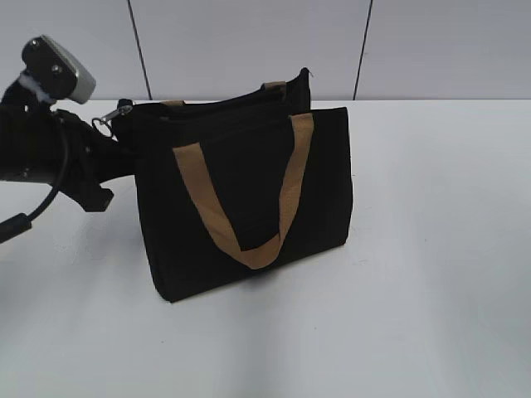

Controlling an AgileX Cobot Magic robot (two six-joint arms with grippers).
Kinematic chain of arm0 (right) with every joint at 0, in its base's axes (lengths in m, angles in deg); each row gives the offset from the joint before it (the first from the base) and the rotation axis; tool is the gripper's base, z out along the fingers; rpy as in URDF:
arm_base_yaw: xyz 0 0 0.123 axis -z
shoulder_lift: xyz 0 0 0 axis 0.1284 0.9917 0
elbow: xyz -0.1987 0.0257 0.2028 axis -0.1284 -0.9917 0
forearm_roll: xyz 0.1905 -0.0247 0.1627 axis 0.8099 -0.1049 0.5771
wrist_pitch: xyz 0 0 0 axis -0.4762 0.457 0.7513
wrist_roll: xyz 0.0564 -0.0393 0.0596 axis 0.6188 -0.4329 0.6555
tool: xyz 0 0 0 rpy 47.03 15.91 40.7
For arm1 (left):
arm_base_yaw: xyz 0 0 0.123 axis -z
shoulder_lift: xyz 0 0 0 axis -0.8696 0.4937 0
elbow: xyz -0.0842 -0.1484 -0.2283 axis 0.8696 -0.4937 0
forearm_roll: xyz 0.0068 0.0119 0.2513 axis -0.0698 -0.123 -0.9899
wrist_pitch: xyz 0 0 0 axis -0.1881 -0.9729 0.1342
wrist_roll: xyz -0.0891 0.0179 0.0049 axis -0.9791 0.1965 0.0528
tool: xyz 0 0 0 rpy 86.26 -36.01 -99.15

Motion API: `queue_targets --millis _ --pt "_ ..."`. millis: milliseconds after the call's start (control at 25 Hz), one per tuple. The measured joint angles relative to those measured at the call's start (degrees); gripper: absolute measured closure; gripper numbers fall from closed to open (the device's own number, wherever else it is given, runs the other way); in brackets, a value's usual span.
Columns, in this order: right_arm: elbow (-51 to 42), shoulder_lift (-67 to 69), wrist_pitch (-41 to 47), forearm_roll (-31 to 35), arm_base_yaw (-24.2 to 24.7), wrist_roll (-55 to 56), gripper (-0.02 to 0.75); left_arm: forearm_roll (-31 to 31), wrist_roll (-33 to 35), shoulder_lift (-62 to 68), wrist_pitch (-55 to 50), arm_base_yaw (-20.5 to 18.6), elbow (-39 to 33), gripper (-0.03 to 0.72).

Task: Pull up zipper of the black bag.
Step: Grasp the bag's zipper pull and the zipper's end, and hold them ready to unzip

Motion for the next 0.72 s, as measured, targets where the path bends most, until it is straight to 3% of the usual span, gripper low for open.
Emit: queue_targets --millis 440,720 --pt "1.0 0.0 0.5 0.6 0.0 0.0 0.327 -7.7 0.0 -12.4 3.0 0.0 0.0 0.663" --pt "1.0 0.0 0.8 5.2 0.0 -4.2 0.327 -10.3 0.2 -20.6 2.8 0.1 0.0 0.663"
